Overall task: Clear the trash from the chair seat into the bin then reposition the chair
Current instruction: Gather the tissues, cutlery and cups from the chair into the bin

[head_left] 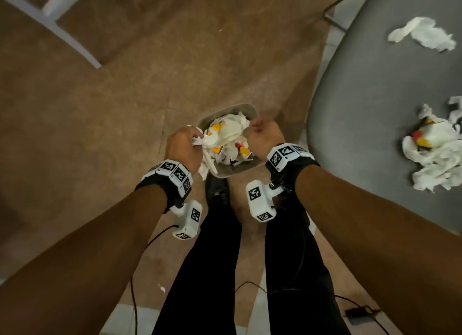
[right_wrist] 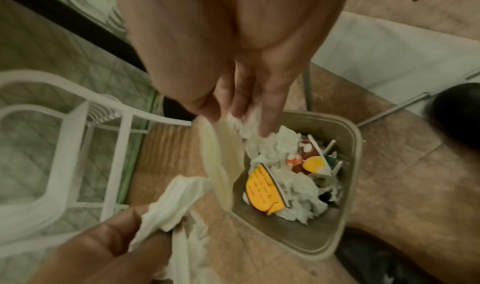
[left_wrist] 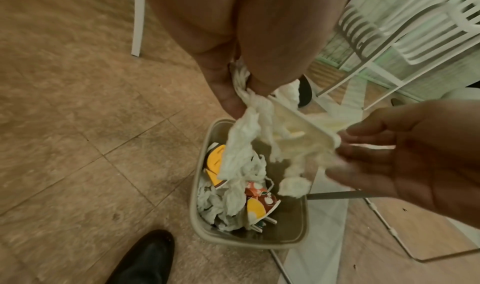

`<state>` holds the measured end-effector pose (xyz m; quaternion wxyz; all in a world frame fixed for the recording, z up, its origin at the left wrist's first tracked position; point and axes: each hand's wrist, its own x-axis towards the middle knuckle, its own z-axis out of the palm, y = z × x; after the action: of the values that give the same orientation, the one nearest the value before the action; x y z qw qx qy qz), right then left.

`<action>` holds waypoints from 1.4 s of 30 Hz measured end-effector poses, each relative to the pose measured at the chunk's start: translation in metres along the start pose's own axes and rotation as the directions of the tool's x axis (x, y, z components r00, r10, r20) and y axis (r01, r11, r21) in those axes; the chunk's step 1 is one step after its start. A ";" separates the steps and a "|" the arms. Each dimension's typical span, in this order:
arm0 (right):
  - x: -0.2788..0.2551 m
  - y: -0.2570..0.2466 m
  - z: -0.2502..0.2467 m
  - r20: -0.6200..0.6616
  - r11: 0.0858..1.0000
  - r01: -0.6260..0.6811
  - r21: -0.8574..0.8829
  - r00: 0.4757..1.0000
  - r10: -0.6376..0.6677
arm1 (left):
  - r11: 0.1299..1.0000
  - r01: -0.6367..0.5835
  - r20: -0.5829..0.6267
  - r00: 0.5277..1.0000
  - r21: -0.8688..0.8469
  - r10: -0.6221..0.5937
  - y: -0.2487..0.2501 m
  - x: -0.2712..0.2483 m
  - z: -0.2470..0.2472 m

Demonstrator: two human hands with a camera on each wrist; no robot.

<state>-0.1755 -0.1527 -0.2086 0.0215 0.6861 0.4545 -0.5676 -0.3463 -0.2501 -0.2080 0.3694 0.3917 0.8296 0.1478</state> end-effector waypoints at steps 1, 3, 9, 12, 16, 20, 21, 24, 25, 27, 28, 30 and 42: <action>0.001 0.003 0.005 0.051 0.999 0.002 -0.035 0.999 0.000 | 1.000 0.016 0.009 1.000 -0.013 -0.016 -0.004 0.000 0.002; 0.002 0.008 0.005 0.063 1.000 -0.015 -0.012 0.998 0.016 | 0.999 0.038 0.045 0.998 -0.005 -0.038 -0.006 0.001 0.009; -0.011 -0.008 -0.021 0.089 0.995 0.085 -0.043 0.993 -0.081 | 0.986 0.162 0.218 0.964 -0.028 -0.152 0.016 0.010 0.036; -0.021 -0.030 -0.048 0.113 0.965 0.218 -0.144 0.973 -0.202 | 0.949 0.280 0.311 0.924 -0.147 -0.224 0.026 0.016 0.046; -0.023 -0.066 -0.113 -0.002 0.809 0.460 -0.366 0.869 -0.495 | 0.953 0.292 0.337 0.907 -0.076 -0.251 0.028 0.025 0.046; 0.005 -0.074 -0.195 -0.356 0.734 0.359 -0.576 0.699 -0.621 | 0.966 0.238 0.300 0.919 0.095 -0.256 0.027 0.035 0.042; 0.015 -0.070 -0.214 -0.409 0.757 0.247 -0.605 0.719 -0.562 | 0.969 0.222 0.290 0.925 0.108 -0.245 0.027 0.037 0.041; 0.032 -0.056 -0.246 -0.432 0.789 0.000 -0.615 0.836 -0.337 | 0.979 0.171 0.262 0.945 0.115 -0.196 0.034 0.043 0.042; 0.034 -0.051 -0.249 -0.425 0.788 -0.002 -0.615 0.843 -0.329 | 0.982 0.156 0.253 0.951 0.107 -0.179 0.038 0.043 0.044; 0.036 -0.045 -0.249 -0.427 0.782 0.041 -0.621 0.819 -0.382 | 0.988 0.136 0.227 0.962 0.070 -0.149 0.050 0.043 0.049; 0.037 -0.041 -0.248 -0.429 0.770 0.058 -0.636 0.803 -0.415 | 0.991 0.124 0.215 0.968 0.048 -0.131 0.056 0.042 0.052; 0.037 -0.036 -0.245 -0.447 0.752 0.058 -0.656 0.773 -0.450 | 0.997 0.072 0.218 0.973 0.032 -0.077 0.070 0.038 0.056; -0.024 -0.047 -0.107 0.040 0.814 0.448 -0.370 0.883 -0.468 | 0.997 0.071 0.217 0.973 0.015 -0.073 0.103 0.029 0.050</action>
<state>-0.1230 -0.0816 -0.1285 0.0006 0.5549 0.7047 -0.4421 -0.2666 -0.1638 -0.2012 0.4614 0.3764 0.7986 0.0875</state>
